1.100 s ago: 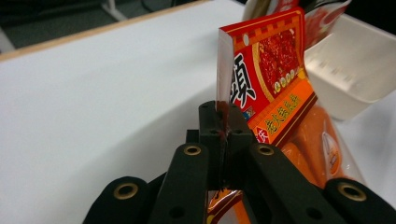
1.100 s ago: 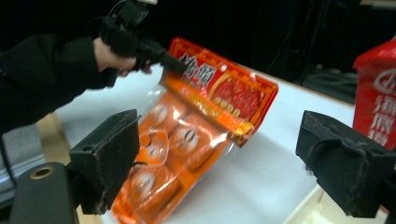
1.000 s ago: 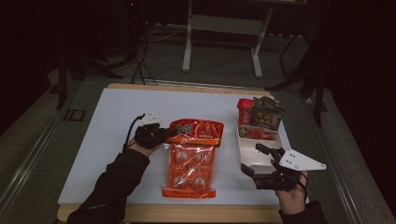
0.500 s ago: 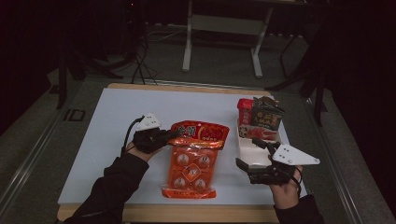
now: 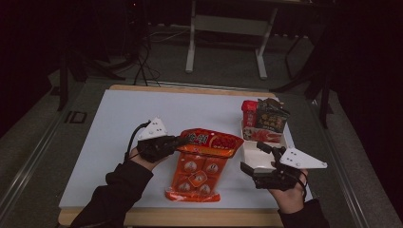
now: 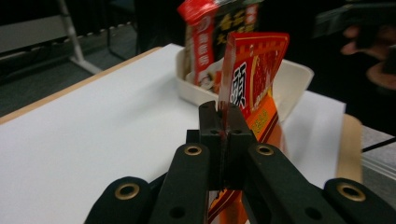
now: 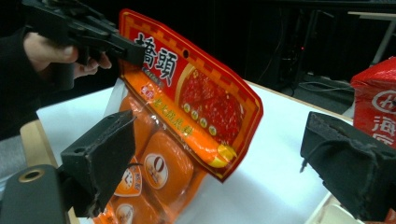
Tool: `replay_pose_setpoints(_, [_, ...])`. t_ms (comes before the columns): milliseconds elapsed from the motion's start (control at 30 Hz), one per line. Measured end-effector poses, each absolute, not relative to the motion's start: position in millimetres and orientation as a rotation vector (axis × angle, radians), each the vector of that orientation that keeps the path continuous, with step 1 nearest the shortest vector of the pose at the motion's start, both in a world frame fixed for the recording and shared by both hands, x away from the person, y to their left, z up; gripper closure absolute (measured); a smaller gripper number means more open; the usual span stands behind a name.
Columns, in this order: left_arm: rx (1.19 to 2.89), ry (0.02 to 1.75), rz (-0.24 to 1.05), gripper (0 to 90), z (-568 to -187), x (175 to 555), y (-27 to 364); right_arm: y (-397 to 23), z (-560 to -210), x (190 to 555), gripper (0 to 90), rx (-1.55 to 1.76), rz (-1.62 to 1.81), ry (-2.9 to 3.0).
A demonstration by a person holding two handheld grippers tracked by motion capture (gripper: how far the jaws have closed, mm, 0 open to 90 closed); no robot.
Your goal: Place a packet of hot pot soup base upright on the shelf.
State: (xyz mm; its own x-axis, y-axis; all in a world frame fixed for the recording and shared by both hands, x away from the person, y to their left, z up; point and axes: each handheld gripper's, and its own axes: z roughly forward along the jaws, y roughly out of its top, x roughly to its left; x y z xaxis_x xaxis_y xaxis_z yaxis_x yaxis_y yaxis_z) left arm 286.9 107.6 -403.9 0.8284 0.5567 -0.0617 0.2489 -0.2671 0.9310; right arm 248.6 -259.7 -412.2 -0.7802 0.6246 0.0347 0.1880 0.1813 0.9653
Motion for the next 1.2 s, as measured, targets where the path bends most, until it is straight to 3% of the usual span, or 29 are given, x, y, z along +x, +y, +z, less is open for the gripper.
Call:
replay_pose_setpoints(233, [1.854, 0.478, 0.363, 90.0, -386, 264, 92, -262, -412, 250, 10.2, 0.783, 1.681, 2.114])
replay_pose_setpoints(667, [1.774, 0.354, 0.338, 90.0, -359, 250, 83, -257, -412, 254, 24.1, 0.735, 1.743, 2.190])
replay_pose_setpoints(800, [1.761, 0.370, 0.341, 90.0, -354, 255, 84, -258, -410, 258, 33.3, 0.720, 1.752, 2.202])
replay_pose_setpoints(833, [1.751, 0.373, 0.341, 90.0, -353, 255, 83, -259, -410, 262, 41.9, 0.701, 1.775, 2.217])
replay_pose_setpoints(867, [1.746, 0.376, 0.342, 90.0, -351, 256, 83, -258, -410, 264, 44.6, 0.695, 1.786, 2.227])
replay_pose_setpoints(1200, [1.727, 0.375, 0.298, 90.0, -348, 257, 74, -246, -411, 266, 58.6, 0.594, 1.825, 2.262])
